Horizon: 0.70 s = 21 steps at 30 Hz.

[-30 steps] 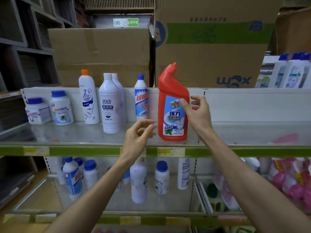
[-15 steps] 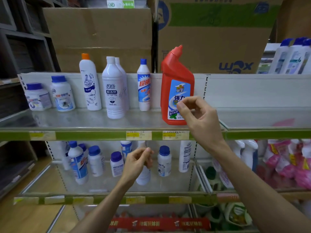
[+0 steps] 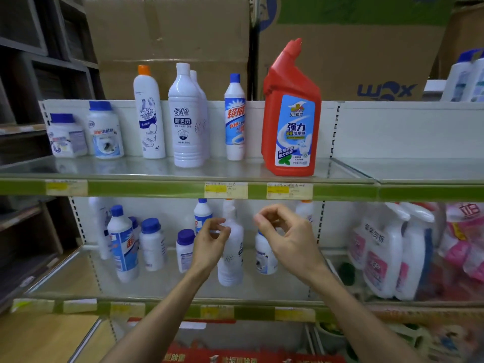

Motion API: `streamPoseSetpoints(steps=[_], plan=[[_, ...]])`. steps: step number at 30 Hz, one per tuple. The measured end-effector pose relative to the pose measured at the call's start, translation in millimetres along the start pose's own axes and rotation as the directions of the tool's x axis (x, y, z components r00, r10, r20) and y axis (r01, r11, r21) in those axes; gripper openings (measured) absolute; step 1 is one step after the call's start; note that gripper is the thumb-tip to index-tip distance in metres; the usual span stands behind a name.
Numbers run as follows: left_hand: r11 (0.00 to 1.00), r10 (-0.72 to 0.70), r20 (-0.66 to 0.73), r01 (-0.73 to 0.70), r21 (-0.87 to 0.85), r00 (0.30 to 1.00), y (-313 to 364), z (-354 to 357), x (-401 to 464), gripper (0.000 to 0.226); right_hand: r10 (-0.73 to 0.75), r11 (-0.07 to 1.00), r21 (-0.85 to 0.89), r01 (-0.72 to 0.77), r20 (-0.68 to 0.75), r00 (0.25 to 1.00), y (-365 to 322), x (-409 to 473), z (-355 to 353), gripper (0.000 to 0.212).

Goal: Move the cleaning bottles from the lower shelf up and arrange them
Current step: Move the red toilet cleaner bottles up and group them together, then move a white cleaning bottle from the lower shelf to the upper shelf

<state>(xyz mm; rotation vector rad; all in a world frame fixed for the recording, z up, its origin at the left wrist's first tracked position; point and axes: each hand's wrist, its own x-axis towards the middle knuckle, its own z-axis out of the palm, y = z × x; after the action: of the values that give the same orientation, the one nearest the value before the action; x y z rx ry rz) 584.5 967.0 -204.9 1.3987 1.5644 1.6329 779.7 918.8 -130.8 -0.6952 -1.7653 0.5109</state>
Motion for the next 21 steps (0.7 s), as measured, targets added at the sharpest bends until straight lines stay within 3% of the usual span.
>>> streamPoseSetpoints(steps=[4,9,14,18,21], plan=[[0.998,-0.044,0.0,0.044,0.044,0.999,-37.2,1.5,-1.5,0.047,0.052,0.998,-0.025,-0.051,0.035,0.998,41.6,-7.0,28.5,0.012],[0.996,-0.077,0.177,0.067,0.063,0.981,-90.6,15.1,2.2,0.079,0.15,0.989,-0.003,-0.15,0.037,0.988,89.9,-7.2,51.1,0.011],[1.0,-0.007,0.151,0.005,0.013,0.988,-117.9,40.9,6.5,0.084,0.196,0.981,-0.011,-0.196,-0.005,0.981,115.3,-2.8,58.9,0.007],[0.997,0.024,0.089,-0.03,0.071,0.996,-122.6,43.2,7.7,0.086,0.181,0.983,-0.032,-0.181,-0.003,0.983,125.3,-3.3,58.7,0.005],[0.988,0.119,0.075,-0.126,0.089,0.99,-125.5,40.7,0.2,0.085,0.181,0.98,-0.087,-0.181,-0.008,0.983,127.9,-0.6,56.3,0.033]])
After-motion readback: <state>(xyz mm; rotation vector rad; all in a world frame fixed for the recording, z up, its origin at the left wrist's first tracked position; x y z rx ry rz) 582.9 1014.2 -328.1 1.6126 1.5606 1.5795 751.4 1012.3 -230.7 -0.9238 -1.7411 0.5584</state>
